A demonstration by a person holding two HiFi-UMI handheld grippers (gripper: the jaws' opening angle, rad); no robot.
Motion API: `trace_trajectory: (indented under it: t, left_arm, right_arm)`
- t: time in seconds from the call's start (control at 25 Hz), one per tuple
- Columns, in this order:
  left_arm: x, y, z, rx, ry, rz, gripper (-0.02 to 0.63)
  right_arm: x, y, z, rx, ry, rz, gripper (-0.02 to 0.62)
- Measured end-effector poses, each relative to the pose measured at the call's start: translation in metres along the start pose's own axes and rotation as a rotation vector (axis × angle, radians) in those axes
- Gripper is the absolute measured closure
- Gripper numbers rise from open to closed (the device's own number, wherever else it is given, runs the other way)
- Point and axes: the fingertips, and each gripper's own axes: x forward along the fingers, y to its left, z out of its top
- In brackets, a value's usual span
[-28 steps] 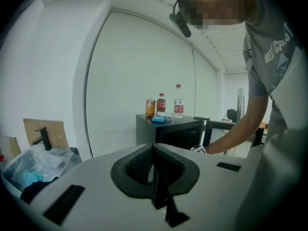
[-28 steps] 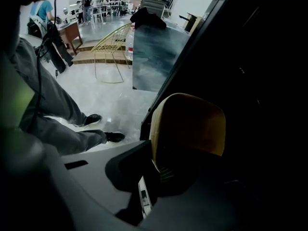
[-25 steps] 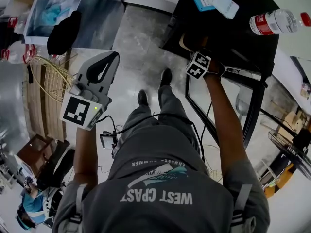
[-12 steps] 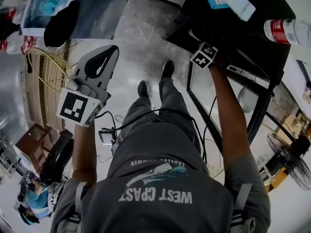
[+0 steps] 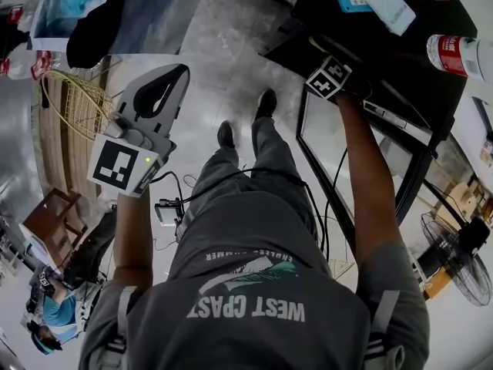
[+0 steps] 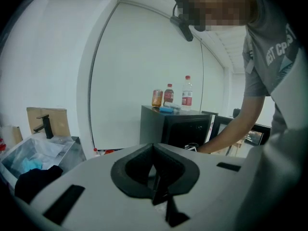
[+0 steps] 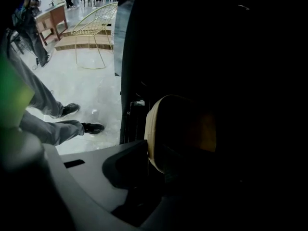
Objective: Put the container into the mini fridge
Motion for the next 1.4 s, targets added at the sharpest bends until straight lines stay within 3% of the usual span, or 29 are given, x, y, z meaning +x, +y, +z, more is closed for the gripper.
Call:
trace_trajectory:
  t: [0.24, 0.44, 0.6, 0.84, 1.2, 1.4]
  left_arm:
    - [-0.008, 0.0, 0.004, 0.014, -0.006, 0.009, 0.589]
    - [-0.011, -0.001, 0.011, 0.031, -0.031, 0.004, 0.589]
    - [-0.025, 0.012, 0.016, 0.052, -0.035, 0.024, 0.589]
    - [-0.045, 0.021, -0.01, 0.13, -0.073, 0.026, 0.589]
    - [-0.103, 0.015, 0.024, 0.176, -0.133, 0.006, 0.589]
    - [-0.137, -0.016, 0.051, 0.207, -0.184, -0.026, 0.589]
  right_arm:
    - [-0.01, -0.003, 0.007, 0.025, -0.028, -0.027, 0.453]
    - [-0.04, -0.008, 0.001, 0.066, -0.045, -0.072, 0.451]
    - [-0.075, -0.004, 0.023, 0.123, -0.12, -0.105, 0.468]
    - [-0.116, 0.03, 0.06, 0.27, -0.29, -0.131, 0.529]
    - [-0.312, 0.021, 0.111, 0.434, -0.572, -0.181, 0.555]
    - [-0.429, 0.022, 0.104, 0.505, -0.695, -0.216, 0.558]
